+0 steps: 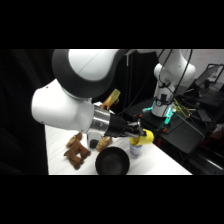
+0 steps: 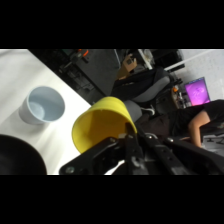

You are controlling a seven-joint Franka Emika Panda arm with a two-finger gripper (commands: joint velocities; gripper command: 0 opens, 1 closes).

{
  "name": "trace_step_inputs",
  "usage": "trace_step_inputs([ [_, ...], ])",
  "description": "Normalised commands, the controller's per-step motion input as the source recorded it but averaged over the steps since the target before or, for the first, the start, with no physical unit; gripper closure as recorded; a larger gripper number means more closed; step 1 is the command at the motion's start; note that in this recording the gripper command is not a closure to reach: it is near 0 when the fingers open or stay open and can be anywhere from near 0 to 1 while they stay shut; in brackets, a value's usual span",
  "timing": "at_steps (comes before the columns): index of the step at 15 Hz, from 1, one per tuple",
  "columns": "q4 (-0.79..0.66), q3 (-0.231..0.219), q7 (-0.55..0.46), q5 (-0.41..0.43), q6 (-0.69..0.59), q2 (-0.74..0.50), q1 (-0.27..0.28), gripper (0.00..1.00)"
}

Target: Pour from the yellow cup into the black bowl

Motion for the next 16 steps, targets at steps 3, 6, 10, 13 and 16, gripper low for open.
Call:
trace_step_inputs([
  [3,-0.28,-0.129,0.06,-0.167,0.58,-0.36,0.03,0.18],
  [6,-0.61,-0.113,0.03,-0.136,0.69,-0.55,-0.032,0.18],
  [10,-0.92,-0.086,0.02,-0.053,0.83,-0.72,-0.091,0.18],
  [13,-0.99,-0.07,0.05,0.004,0.87,-0.74,-0.099,0.18],
  [16,-0.99,-0.105,0.13,-0.037,0.86,-0.7,-0.079,0.18],
])
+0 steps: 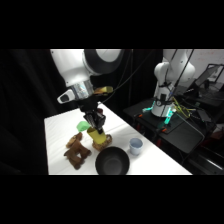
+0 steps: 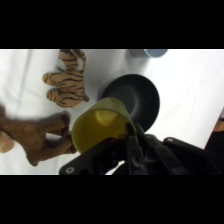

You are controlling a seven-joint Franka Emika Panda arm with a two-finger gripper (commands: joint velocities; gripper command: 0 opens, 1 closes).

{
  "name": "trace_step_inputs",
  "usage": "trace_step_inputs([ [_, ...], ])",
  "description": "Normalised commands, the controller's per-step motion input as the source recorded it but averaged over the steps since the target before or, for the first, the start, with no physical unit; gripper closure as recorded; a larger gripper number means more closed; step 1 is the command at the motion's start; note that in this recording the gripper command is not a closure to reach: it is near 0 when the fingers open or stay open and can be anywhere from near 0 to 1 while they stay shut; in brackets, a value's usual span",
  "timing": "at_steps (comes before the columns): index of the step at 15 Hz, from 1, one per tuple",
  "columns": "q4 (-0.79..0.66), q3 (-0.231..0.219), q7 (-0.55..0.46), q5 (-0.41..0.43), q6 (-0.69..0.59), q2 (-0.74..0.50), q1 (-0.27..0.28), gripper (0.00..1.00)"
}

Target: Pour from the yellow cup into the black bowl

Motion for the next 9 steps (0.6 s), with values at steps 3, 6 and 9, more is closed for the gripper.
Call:
trace_step_inputs([
  [3,-0.99,-0.122,0.16,-0.067,0.87,-0.68,-0.073,0.18],
  [6,-0.91,-0.141,0.34,-0.261,0.84,-0.61,-0.01,0.18],
  [9,-0.68,-0.163,0.64,-0.596,0.62,-0.43,0.054,0.18],
])
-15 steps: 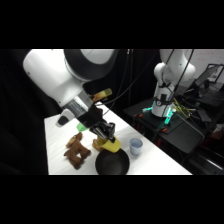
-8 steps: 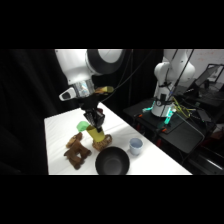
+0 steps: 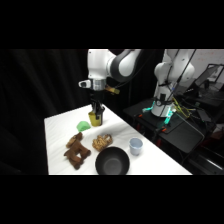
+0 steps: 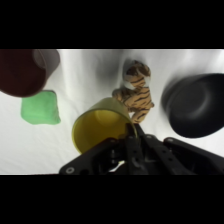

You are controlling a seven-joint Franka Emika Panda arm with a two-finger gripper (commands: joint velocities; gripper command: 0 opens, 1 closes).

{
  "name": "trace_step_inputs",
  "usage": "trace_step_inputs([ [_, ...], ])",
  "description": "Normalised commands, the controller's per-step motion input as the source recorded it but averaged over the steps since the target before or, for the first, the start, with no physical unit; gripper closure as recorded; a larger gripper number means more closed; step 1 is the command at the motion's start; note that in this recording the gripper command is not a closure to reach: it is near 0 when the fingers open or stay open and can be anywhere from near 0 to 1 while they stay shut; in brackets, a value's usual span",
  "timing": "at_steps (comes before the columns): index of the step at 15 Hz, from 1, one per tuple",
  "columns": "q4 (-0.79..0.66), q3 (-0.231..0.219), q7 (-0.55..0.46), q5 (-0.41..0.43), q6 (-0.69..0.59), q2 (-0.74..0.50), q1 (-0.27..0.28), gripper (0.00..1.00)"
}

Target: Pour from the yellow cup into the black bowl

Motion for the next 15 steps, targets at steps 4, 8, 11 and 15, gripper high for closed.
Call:
trace_step_inputs([
  [4,-0.32,-0.133,0.71,-0.646,0.26,-0.15,0.084,0.18],
  [8,-0.03,-0.084,0.36,-0.265,0.06,0.1,0.08,0.18],
  [11,0.13,-0.095,0.16,-0.065,0.15,0.27,0.073,0.18],
  [15,0.22,-0.077,0.0,0.102,0.14,0.35,0.06,0.18],
])
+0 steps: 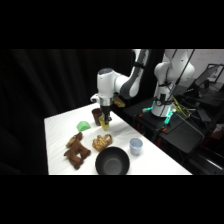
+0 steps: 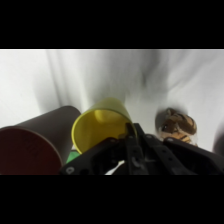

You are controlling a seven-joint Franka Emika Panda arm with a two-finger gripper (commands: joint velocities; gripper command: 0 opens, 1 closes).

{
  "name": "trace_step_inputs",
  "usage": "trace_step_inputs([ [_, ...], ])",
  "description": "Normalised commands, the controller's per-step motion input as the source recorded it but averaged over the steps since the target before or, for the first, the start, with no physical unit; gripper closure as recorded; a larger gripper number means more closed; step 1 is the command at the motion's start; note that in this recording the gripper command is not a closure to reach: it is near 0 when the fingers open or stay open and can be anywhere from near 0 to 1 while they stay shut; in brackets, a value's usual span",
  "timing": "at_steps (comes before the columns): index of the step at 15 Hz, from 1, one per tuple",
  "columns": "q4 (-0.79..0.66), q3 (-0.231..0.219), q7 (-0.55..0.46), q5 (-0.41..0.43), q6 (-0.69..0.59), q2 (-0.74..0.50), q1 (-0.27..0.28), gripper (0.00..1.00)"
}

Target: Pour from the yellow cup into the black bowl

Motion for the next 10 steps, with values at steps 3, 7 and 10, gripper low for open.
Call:
trace_step_inputs([
  [3,0.19,-0.018,-0.15,0.231,0.05,0.2,0.027,0.18],
  [7,0.11,-0.003,-0.16,0.195,0.0,0.05,0.039,0.18],
  [10,0.06,-0.024,-0.12,0.134,-0.01,0.01,0.07,0.0],
])
